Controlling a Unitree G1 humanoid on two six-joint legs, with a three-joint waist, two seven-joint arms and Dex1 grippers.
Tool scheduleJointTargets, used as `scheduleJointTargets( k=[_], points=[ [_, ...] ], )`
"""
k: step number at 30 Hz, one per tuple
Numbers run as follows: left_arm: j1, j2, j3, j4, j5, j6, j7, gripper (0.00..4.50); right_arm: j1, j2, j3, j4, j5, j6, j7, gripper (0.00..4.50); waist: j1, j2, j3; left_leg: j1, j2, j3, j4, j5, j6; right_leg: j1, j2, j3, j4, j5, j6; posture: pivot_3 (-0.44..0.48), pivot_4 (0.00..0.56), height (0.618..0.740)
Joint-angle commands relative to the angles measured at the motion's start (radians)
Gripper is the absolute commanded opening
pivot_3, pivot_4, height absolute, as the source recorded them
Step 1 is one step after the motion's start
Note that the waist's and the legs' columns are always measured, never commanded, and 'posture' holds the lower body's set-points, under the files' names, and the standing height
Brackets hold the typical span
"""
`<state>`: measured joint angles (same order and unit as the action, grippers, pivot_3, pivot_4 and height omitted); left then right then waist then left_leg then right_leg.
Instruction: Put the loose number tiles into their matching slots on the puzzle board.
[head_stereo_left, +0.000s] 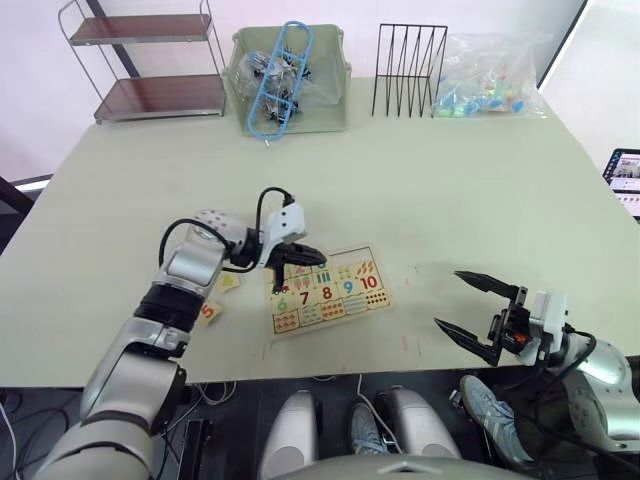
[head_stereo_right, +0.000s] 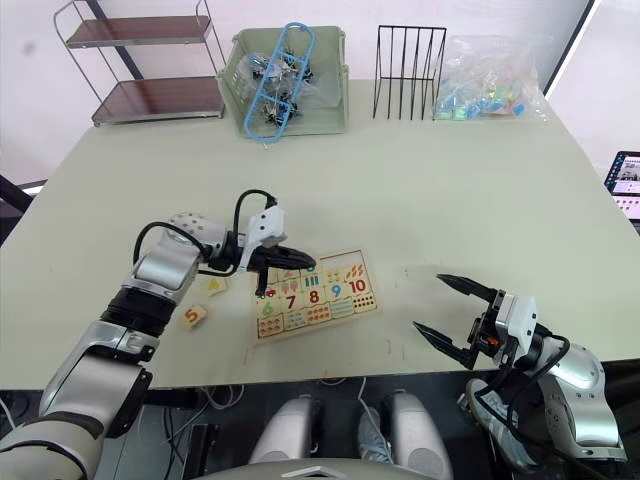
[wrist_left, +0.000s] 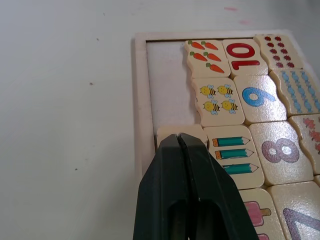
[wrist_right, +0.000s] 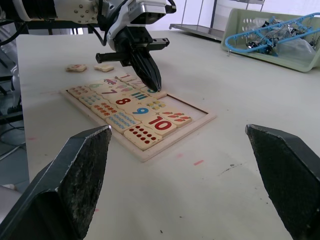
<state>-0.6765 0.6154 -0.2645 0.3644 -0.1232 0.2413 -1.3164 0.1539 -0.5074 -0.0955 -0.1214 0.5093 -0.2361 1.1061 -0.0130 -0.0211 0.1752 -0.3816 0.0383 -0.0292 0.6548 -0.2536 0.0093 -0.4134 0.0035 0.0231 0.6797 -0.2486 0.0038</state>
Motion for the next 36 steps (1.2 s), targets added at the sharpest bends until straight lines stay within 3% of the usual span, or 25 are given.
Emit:
scheduleJointTargets(
  k=[1,12,21,29,34,36],
  points=[
    [-0.003,-0.002,0.064,-0.062,-0.064,0.019,-0.009,0.04,0.005,-0.007,-0.015,-0.033,0.016,-0.001,0.003,4.5,0.0,0.0,0.0,0.0,0.0,0.0,0.0,0.0,0.0,0.0,0.0,0.0,0.0,0.0,0.0,0.0,0.15,0.74],
    [0.074,0.054,0.212,-0.268,-0.227,0.23,0.036,0.04,-0.009,-0.017,-0.025,-0.014,0.028,0.01,0.018,4.5,-0.003,0.0,0.0,0.0,0.0,0.0,0.0,0.0,0.0,0.0,0.0,0.001,0.0,0.0,0.0,0.0,0.15,0.74],
    [0.317,0.116,0.408,-0.475,-0.348,0.321,0.151,0.04,-0.023,-0.03,-0.048,0.04,0.044,0.008,0.045,4.5,0.002,0.0,0.0,0.0,0.001,0.0,0.0,0.0,0.0,0.0,-0.001,0.001,0.0,0.0,0.0,0.0,0.15,0.74],
    [0.509,0.084,0.603,-0.578,-0.4,0.282,0.319,0.04,-0.02,-0.064,-0.086,0.065,0.058,0.023,0.08,4.5,-0.001,0.0,0.0,0.001,0.001,0.0,0.0,0.0,0.0,0.0,-0.002,0.003,0.0,0.0,0.0,0.0,0.15,0.74],
    [0.68,0.067,0.698,-0.642,-0.405,0.236,0.378,2.14,-0.03,-0.085,-0.119,0.085,0.073,0.041,0.09,4.5,-0.002,0.0,0.0,0.001,0.001,0.001,-0.001,0.0,0.0,0.0,-0.002,0.005,0.0,0.0,0.0,0.0,0.15,0.74],
    [0.744,0.058,0.739,-0.662,-0.418,0.222,0.389,3.2,-0.027,-0.086,-0.132,0.097,0.078,0.044,0.091,4.5,0.0,0.0,0.0,0.001,0.001,0.001,-0.001,0.0,0.0,0.0,-0.003,0.005,0.0,0.0,0.0,0.0,0.15,0.74]
  ],
)
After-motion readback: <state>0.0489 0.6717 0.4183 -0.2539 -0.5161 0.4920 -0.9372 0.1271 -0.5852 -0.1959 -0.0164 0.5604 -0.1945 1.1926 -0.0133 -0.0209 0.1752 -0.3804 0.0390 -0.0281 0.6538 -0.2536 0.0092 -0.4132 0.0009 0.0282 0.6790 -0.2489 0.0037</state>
